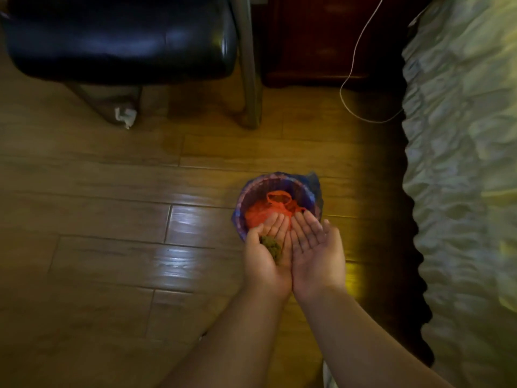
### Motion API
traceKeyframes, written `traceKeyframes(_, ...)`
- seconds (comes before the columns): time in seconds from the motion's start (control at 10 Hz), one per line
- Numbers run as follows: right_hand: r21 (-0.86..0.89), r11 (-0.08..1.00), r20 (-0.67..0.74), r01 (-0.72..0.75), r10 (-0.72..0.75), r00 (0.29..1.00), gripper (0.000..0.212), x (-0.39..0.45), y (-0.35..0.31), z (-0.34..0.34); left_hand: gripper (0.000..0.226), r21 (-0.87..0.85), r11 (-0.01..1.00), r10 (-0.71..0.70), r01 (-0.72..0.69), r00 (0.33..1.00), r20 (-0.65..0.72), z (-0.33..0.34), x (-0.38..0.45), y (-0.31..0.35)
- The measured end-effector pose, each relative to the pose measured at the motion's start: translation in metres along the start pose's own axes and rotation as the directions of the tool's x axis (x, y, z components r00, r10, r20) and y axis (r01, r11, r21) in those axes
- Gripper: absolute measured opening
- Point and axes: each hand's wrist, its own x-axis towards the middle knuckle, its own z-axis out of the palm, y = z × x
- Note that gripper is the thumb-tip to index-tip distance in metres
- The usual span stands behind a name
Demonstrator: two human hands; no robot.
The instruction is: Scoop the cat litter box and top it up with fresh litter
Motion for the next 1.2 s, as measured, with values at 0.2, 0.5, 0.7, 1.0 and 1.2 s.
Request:
traceKeyframes(0.2,-0.055,0.996,-0.073,-0.072,0.068,0.995,0.038,0.031,0.025,-0.019,0.036,0.010,0.999,-0.033,0.034,0.995,-0.090,-0.026,0.030,-0.005)
traceKeyframes(0.5,-0.086,0.993,-0.087,-0.085,0.078,0.993,0.049,0.068,0.011,0.008,0.029,0.019,1.000,-0.013,0.015,0.994,-0.110,0.001,0.058,0.005)
traceKeyframes(0.7,-0.012,0.994,-0.109,-0.108,0.106,0.988,0.058,0.065,0.007,0.013,0.046,0.035,0.999,0.004,0.000,0.994,-0.107,0.006,0.052,0.009)
traceKeyframes(1.0,0.124,0.988,-0.032,-0.088,0.092,0.995,0.059,0.057,0.004,0.007,0.046,-0.031,0.995,0.096,-0.100,0.989,-0.109,0.006,0.044,0.010)
traceKeyframes(1.2,0.108,0.992,-0.031,-0.070,0.074,0.997,0.058,0.056,-0.001,0.008,0.047,-0.010,0.993,0.114,-0.116,0.990,-0.087,0.012,0.039,0.016)
